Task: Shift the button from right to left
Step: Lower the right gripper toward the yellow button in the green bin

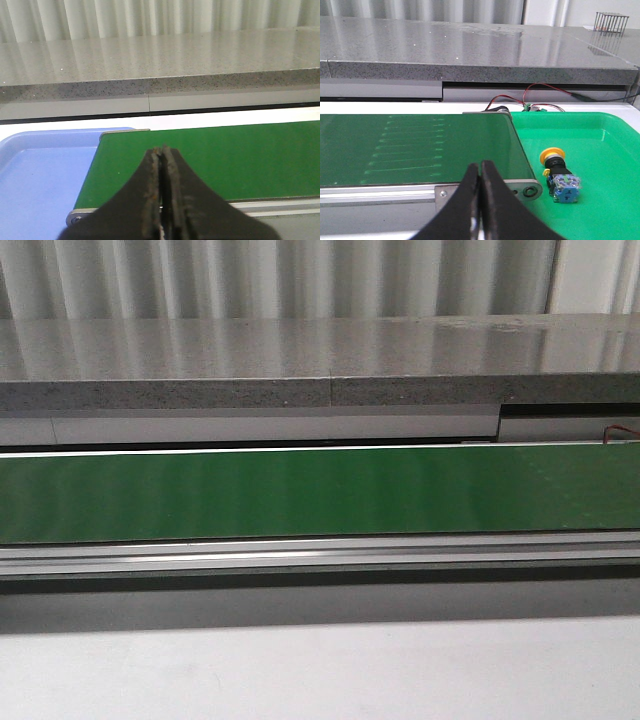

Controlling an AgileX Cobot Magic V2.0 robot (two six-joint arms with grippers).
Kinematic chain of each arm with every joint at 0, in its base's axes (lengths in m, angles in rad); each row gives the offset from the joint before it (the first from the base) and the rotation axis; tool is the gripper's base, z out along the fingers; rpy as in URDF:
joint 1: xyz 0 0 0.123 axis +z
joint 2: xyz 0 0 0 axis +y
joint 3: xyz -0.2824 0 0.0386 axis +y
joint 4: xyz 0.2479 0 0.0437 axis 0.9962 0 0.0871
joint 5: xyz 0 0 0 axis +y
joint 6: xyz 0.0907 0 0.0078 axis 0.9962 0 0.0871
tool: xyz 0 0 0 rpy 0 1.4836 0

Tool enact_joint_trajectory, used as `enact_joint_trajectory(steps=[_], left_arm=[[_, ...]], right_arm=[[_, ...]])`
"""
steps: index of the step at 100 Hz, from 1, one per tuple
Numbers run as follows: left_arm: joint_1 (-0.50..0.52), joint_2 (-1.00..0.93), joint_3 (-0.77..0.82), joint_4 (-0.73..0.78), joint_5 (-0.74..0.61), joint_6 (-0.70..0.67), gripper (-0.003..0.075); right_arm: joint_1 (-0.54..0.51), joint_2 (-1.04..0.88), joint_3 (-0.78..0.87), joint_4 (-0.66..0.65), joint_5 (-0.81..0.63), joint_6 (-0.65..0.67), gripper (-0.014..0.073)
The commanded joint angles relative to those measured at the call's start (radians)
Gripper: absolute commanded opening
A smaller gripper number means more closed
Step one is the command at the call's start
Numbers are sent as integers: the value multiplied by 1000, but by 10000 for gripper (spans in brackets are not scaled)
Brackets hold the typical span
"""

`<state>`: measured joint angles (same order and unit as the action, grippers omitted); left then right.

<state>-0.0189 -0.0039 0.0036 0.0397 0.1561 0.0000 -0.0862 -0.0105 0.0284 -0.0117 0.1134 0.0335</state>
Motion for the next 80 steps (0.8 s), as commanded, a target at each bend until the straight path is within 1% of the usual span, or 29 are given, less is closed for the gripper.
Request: enact_joint_trajectory(steps=[1,72,80], left_arm=[[1,-32,39,-5,-76,0,-20],[1,-32,39,-5,-76,0,-20],[1,-32,39,-5,-76,0,-20]], right_arm=[[-3,-19,-30,-13,-73,0,-59],[-3,-19,-31,-13,-72,0,-59],[-3,-19,-54,-13,-47,0,-59]])
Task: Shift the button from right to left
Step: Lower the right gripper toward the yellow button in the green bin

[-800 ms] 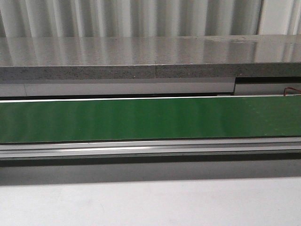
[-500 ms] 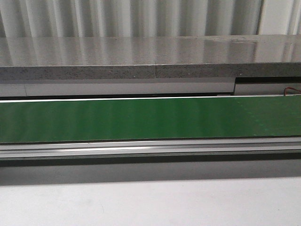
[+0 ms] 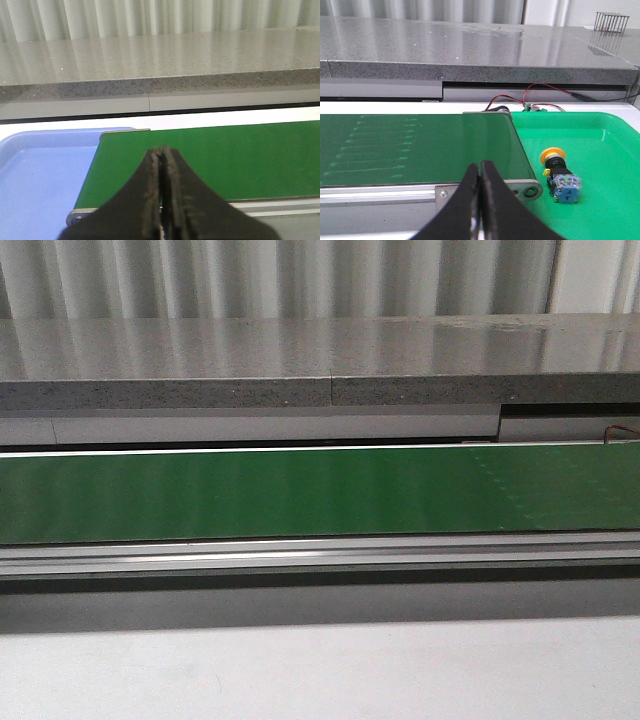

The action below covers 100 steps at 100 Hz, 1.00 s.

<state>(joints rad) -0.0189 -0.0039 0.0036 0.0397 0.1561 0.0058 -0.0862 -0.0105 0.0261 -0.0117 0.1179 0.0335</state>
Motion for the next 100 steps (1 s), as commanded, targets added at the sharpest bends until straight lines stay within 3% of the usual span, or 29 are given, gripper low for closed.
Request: enact_joint_trajectory(steps=[1,24,63,100], left_arm=[[1,-32,39,-5,-76,-6,-20],[1,-32,39,-5,-76,-6,-20],[1,-32,39,-5,-76,-6,-20],[1,-32,39,-5,-76,-6,-20]], right_arm=[[-3,-19,-55,-13,-48,0,-59],[-3,34,-236,-13,103,0,-59],[3,314,-494,-13,363,0,-59],[3,627,-578,-17,402,0,-56]])
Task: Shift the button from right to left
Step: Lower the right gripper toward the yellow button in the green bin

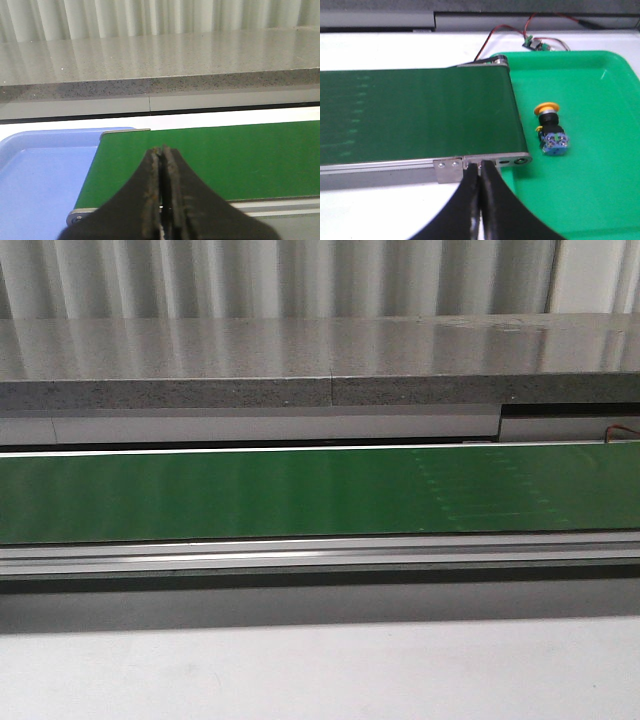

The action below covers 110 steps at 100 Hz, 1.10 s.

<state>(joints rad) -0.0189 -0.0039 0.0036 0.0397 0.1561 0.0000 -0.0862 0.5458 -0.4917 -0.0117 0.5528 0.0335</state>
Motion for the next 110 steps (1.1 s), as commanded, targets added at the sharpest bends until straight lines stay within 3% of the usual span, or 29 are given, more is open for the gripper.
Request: enact_joint_trajectory(steps=[1,24,46,53,79,110], left_arm=[[1,-32,39,-5,-76,0,-20],[1,-32,39,-5,-76,0,-20],[1,-32,39,-5,-76,0,-20],[1,-32,39,-5,-76,0,-20],[1,-32,39,-5,-76,0,-20],[1,-32,39,-5,-76,0,-20]], right_arm=[[3,77,-66,-17,-25,0,-55],[3,284,-172,-17,75,0,55],[3,470,-277,-8,168,1,416],[3,513,-303,2,177,1,486],[-26,650,-423,12,246,1,489],[-240,819,-555,12,259,1,489]])
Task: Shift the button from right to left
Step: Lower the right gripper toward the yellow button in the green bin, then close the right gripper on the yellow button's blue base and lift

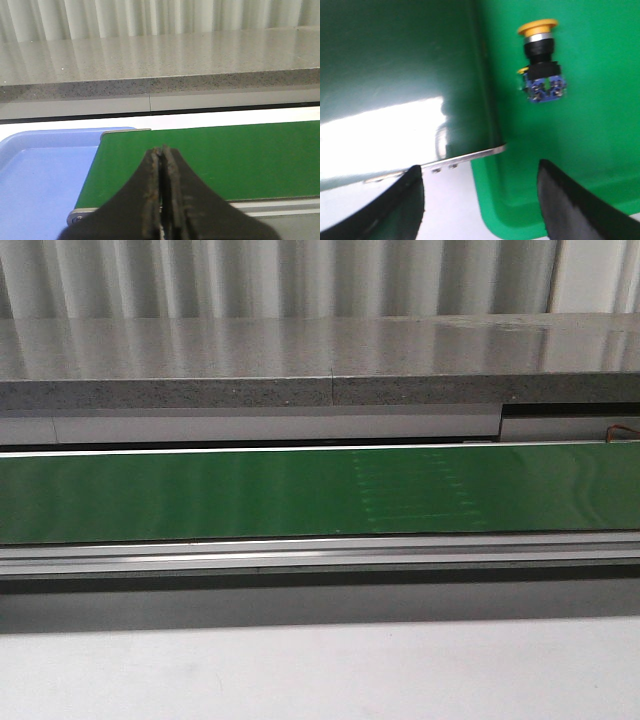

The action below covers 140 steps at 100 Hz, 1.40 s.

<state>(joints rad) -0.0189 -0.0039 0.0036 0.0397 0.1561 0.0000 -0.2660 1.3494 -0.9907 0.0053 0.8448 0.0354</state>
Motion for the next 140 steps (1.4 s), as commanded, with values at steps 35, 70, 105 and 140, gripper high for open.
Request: enact_joint_trajectory(steps=[35,70,105,140], left_arm=[[1,-32,39,-5,-76,0,-20],[1,-32,39,-5,-76,0,-20],[1,-32,39,-5,-76,0,-20],[1,-32,39,-5,-76,0,-20]], right_arm=[[-181,214,-136,-5,-49,-2,489],[-179,386,-235,4,-2,-121,489],[-179,492,-271,40,-12,-217,489],[-179,535,-282,43,-28,-217,302]])
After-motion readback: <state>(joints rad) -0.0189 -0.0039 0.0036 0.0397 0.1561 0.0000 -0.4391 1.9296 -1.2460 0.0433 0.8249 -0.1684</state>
